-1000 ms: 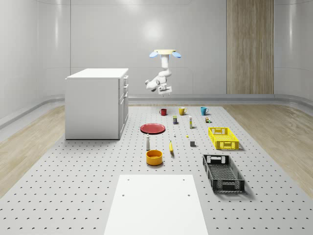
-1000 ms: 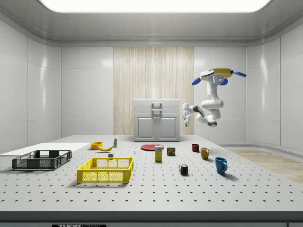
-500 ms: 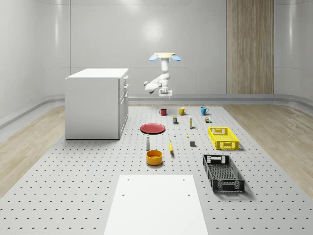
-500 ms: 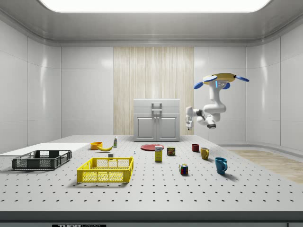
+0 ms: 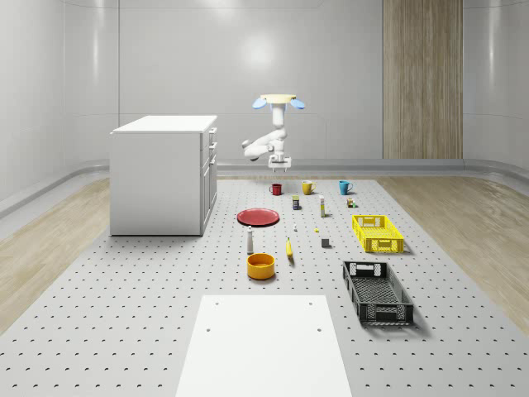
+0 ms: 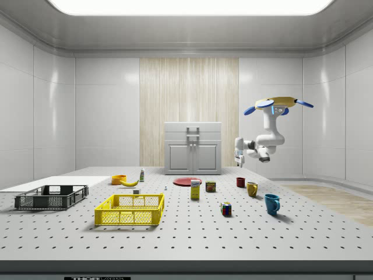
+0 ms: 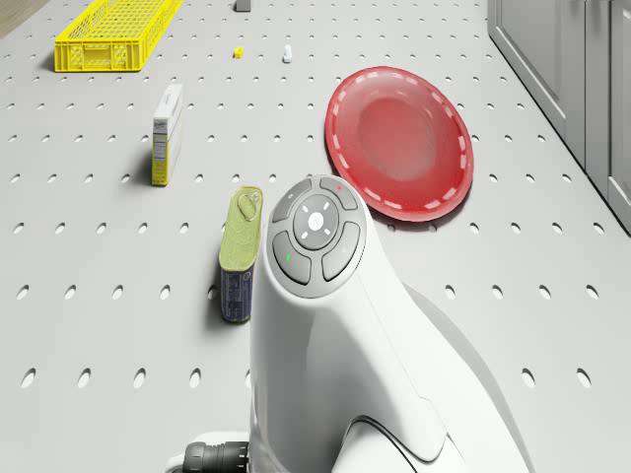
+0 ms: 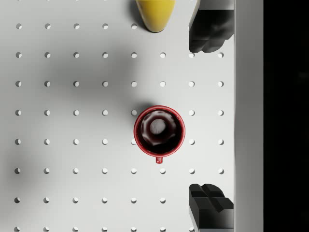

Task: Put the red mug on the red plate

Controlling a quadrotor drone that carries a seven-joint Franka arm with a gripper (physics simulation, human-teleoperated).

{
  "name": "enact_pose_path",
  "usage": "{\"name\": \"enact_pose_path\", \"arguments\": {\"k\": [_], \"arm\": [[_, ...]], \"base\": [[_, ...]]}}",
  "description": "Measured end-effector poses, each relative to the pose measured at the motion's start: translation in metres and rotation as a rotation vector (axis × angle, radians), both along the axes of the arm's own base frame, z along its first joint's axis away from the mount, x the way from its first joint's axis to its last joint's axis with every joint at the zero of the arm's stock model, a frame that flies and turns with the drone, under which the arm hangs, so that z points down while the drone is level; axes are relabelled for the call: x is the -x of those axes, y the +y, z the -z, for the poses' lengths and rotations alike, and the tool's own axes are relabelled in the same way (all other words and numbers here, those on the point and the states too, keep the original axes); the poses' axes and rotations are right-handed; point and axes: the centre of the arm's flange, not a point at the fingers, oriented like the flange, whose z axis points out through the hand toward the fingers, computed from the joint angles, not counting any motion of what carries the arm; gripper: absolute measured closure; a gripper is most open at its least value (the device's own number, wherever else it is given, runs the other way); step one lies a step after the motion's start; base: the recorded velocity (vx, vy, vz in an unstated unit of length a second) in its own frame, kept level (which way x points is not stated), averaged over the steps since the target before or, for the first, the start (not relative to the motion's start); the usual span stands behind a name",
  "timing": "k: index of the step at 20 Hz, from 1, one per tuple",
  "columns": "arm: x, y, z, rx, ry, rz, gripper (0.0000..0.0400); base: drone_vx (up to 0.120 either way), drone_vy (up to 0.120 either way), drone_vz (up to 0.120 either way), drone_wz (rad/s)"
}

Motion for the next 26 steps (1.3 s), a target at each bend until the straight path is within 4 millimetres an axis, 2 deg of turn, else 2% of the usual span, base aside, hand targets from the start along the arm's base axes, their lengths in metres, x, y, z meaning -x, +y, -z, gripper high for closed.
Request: {"name": "enact_pose_path", "arguments": {"k": [4, 10, 14, 22, 26], "arm": [[0.0, -0.0002, 0.0, 0.002, 0.0, 0.0, 0.0], [0.0, -0.0003, 0.0, 0.004, 0.0, 0.0, 0.0], [0.0, -0.0004, 0.0, 0.004, 0.0, 0.0, 0.0], [0.0, -0.0004, 0.0001, 0.004, 0.0, 0.0, 0.0], [0.0, -0.0004, 0.0001, 0.004, 0.0, 0.0, 0.0]], "base": [[-0.01, 0.12, -0.12, 0.0], [0.0, 0.0, -0.093, 0.0], [-0.1, 0.0, -0.12, 0.0], [0.0, 0.0, -0.12, 0.0], [0.0, -0.06, -0.01, 0.0]]}}
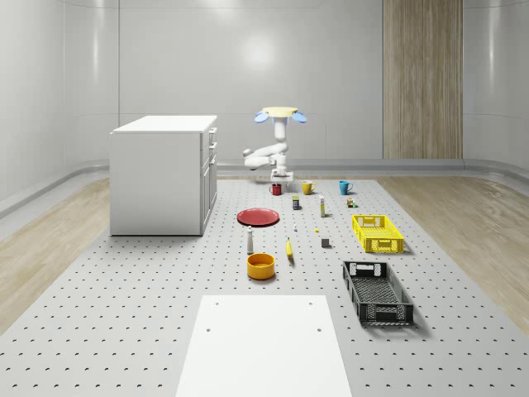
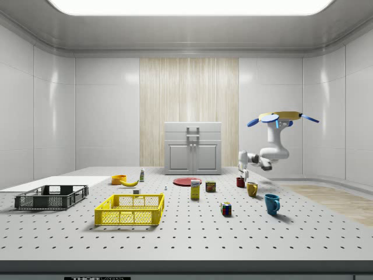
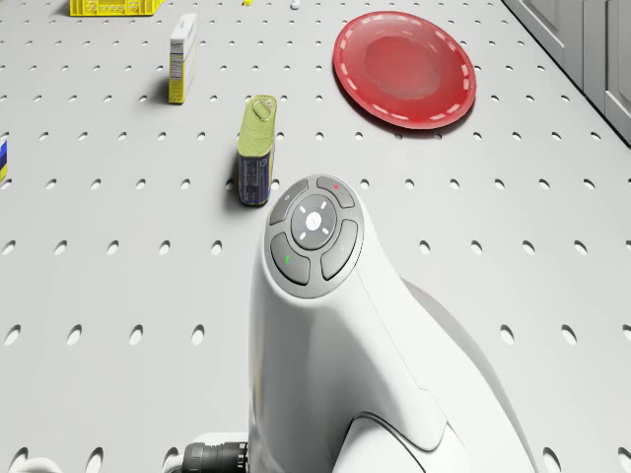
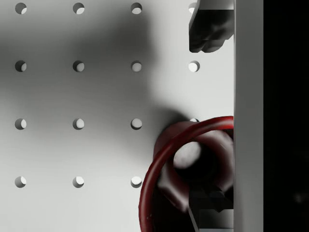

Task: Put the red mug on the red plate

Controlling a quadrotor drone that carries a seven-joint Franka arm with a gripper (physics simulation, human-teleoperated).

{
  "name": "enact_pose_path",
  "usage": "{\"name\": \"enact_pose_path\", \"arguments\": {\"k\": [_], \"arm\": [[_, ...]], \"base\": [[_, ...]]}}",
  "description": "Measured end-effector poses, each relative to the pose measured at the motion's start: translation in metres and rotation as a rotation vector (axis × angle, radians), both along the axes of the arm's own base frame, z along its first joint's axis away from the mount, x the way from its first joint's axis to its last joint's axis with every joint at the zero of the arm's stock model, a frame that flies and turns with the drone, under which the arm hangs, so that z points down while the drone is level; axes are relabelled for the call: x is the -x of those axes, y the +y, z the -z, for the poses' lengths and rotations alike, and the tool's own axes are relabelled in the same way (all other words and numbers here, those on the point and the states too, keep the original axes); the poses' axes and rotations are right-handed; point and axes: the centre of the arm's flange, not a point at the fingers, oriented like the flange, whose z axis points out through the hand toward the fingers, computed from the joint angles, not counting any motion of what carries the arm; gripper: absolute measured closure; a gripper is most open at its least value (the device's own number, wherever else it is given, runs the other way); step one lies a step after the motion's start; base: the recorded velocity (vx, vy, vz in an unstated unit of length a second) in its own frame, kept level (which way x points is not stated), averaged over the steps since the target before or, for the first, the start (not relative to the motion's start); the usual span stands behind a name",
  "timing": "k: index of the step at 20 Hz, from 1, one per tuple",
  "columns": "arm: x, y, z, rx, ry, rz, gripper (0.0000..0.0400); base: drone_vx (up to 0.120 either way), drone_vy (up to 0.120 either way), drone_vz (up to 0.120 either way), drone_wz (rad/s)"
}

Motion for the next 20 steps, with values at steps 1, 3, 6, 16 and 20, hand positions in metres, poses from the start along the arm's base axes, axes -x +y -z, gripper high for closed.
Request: {"name": "enact_pose_path", "arguments": {"k": [1, 3, 6, 16, 20], "arm": [[0.0, 0.0, 0.0, 0.0, 0.0, 0.0, 0.0], [0.0, 0.0, 0.0, 0.0, 0.0, 0.0, 0.0], [0.0, 0.0, 0.0, 0.0, 0.0, 0.0, 0.0], [0.0, 0.002, -0.015, 0.0, 0.0, 0.0, 0.0], [0.0, 0.003, -0.021, 0.0, 0.0, 0.0, 0.0]], "base": [[0.04, 0.0, 0.0, 0.0], [0.12, 0.0, 0.0, 0.0], [0.027, 0.04, 0.0, 0.0], [0.0, 0.0, 0.0, 0.0], [0.0, 0.0, 0.0, 0.0]]}}
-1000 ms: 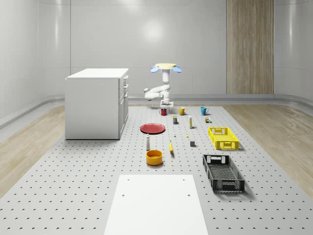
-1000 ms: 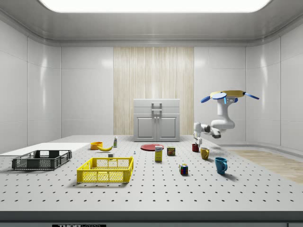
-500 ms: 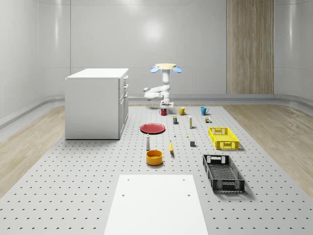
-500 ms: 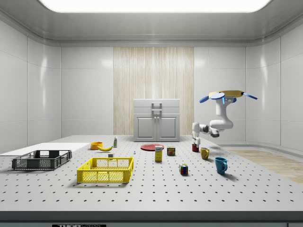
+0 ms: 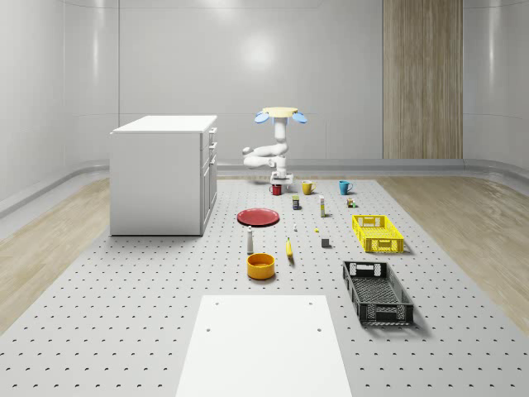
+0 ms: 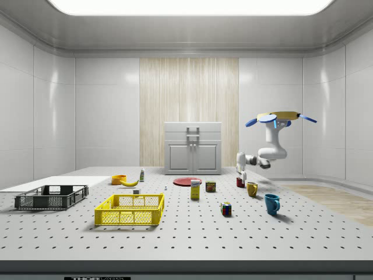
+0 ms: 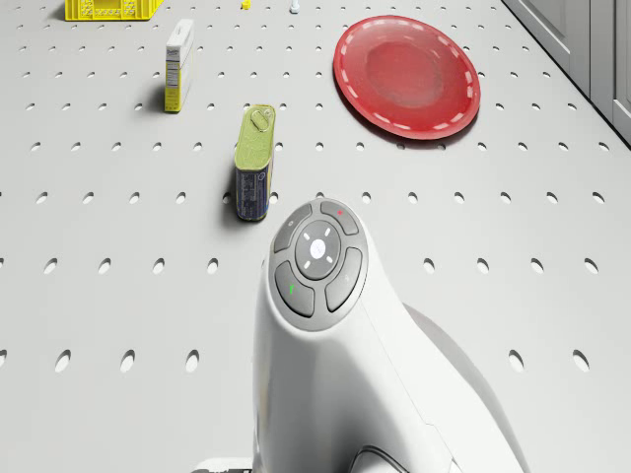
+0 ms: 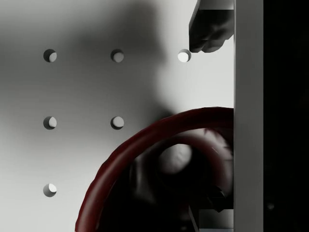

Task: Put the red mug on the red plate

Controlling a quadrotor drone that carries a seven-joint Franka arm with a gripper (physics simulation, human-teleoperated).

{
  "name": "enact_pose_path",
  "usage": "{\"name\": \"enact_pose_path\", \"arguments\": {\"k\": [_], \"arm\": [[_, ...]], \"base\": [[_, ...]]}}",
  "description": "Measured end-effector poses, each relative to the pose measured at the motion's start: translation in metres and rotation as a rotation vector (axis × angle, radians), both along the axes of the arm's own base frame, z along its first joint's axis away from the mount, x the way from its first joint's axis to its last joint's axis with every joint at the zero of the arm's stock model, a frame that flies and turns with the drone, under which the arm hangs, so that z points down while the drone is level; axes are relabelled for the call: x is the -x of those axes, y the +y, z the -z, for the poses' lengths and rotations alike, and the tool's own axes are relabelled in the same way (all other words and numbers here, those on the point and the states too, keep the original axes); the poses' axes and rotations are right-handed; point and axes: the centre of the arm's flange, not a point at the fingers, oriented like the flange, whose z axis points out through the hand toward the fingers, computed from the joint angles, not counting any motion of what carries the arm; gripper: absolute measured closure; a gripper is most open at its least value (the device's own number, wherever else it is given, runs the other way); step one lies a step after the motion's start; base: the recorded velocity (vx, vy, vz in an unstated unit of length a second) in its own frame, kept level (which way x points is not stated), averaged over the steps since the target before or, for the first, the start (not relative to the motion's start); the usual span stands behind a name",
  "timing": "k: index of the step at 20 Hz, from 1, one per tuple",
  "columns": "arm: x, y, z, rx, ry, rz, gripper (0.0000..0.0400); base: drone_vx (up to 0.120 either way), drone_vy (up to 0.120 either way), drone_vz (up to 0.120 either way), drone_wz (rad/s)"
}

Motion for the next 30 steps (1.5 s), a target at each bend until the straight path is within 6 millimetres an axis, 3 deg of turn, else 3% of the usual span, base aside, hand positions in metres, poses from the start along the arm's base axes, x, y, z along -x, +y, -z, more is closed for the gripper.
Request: {"name": "enact_pose_path", "arguments": {"k": [2, 4, 6, 10, 17, 27, 30], "arm": [[0.0, 0.0, -0.002, 0.0, 0.0, 0.0, 0.0024], [0.0, 0.001, -0.003, 0.0, 0.0, 0.0, 0.0132], [0.0, 0.001, -0.004, 0.0, 0.0, 0.0, 0.0198], [0.0, 0.001, -0.005, 0.0, 0.0, 0.0, 0.0263], [0.0, 0.001, 0.007, 0.0, 0.0, 0.0, 0.0294], [0.0, 0.001, 0.021, 0.0, 0.0, 0.0, 0.03], [0.0, 0.001, 0.022, 0.0, 0.0, 0.0, 0.03]], "base": [[0.0, 0.0, 0.0, 0.0], [0.0, 0.0, 0.0, 0.0], [0.0, 0.0, 0.0, 0.0], [0.0, 0.0, 0.0, 0.0], [0.006, -0.006, 0.034, 0.0], [0.12, -0.12, 0.12, 0.0], [0.12, -0.067, 0.013, 0.0]]}}
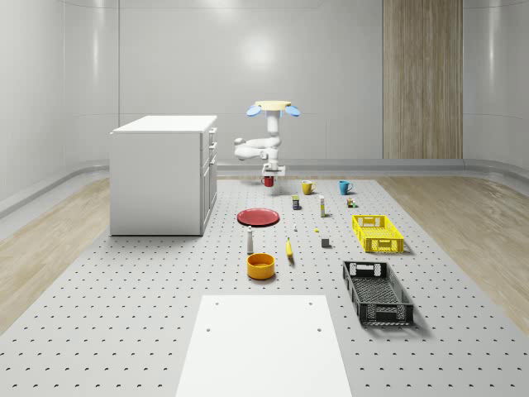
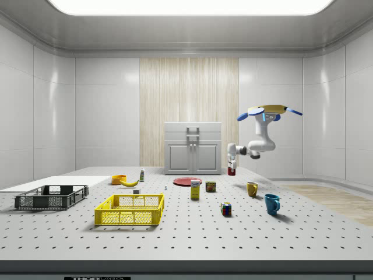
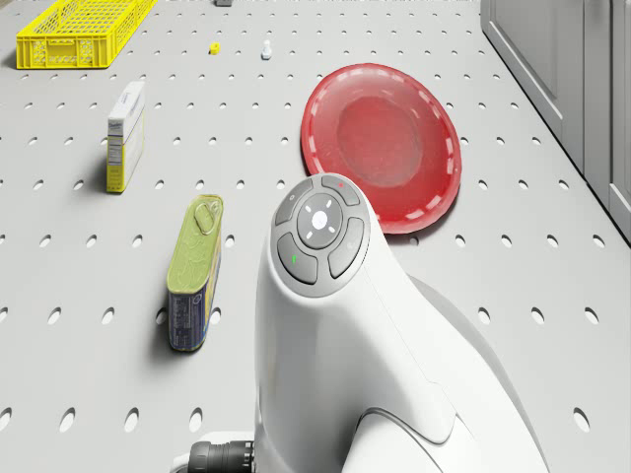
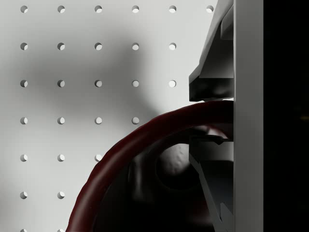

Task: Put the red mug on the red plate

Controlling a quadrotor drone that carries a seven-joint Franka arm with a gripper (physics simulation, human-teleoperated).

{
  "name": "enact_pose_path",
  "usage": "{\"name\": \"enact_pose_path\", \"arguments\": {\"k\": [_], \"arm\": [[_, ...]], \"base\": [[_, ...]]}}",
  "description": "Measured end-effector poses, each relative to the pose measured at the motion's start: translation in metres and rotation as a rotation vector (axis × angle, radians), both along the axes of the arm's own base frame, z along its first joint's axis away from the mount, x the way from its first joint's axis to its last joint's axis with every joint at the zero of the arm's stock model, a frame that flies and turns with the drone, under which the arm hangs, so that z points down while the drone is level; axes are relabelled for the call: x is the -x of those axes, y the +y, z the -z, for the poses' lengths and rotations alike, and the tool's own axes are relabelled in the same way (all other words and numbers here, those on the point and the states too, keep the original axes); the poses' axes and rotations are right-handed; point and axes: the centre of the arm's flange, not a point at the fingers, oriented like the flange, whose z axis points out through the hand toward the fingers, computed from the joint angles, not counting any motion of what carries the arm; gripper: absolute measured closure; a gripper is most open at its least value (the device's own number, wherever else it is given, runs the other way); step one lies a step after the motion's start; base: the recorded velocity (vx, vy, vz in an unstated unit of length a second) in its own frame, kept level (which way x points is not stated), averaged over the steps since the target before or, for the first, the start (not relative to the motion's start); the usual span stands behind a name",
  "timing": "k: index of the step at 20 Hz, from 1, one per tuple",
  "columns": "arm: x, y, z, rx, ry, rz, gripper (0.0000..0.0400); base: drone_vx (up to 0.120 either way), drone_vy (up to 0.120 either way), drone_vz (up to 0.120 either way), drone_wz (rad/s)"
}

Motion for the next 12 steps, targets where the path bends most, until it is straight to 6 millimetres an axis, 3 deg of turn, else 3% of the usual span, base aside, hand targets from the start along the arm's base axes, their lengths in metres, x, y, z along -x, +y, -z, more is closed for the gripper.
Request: {"name": "enact_pose_path", "arguments": {"k": [2, 7, 9, 12], "arm": [[0.0, 0.0, 0.0003, 0.0, 0.0, 0.0, 0.03], [0.0, 0.0, 0.0007, 0.0, 0.0, 0.0, 0.03], [0.0, 0.0, 0.0008, 0.0, 0.0, 0.0, 0.03], [0.0, 0.0, 0.0008, 0.0, 0.0, 0.0, 0.03]], "base": [[0.12, 0.0, 0.0, 0.0], [0.12, -0.12, 0.0, 0.0], [0.12, -0.02, 0.0, 0.0], [0.12, -0.12, 0.0, 0.0]]}}
